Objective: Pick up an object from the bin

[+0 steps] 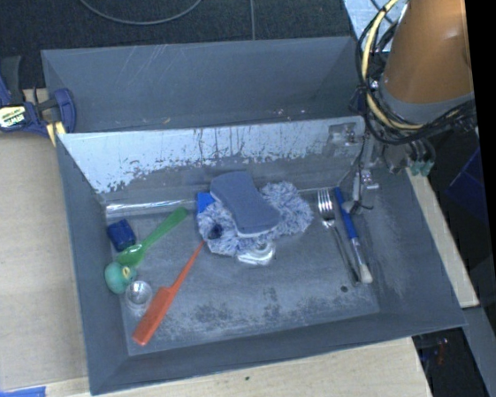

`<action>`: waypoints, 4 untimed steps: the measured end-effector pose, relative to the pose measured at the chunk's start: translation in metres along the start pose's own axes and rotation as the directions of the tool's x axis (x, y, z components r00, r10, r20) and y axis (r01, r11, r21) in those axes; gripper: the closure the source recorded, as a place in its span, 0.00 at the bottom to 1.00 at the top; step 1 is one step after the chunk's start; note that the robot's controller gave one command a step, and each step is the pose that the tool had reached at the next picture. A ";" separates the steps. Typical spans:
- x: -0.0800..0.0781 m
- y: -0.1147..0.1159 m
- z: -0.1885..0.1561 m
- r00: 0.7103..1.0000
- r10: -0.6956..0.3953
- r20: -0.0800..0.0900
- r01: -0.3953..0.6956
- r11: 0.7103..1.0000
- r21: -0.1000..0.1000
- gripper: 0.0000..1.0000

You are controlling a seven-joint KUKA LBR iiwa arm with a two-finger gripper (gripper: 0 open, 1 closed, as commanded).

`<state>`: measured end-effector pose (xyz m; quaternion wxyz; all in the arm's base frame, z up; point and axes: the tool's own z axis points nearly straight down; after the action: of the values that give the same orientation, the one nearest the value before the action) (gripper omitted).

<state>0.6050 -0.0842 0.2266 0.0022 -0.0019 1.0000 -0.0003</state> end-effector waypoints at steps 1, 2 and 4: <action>0.000 0.000 0.000 1.000 0.000 0.000 0.000 1.000 0.000 0.00; 0.012 -0.009 0.097 0.984 -0.178 0.005 0.178 0.984 0.002 0.00; 0.017 -0.019 0.157 0.992 -0.129 0.005 0.129 0.992 0.001 0.00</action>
Offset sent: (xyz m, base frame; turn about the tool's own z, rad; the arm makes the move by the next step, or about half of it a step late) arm -0.0132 -0.0098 -0.1035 -0.1890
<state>0.5889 -0.1033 0.0693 0.0049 -0.0663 0.9978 -0.0010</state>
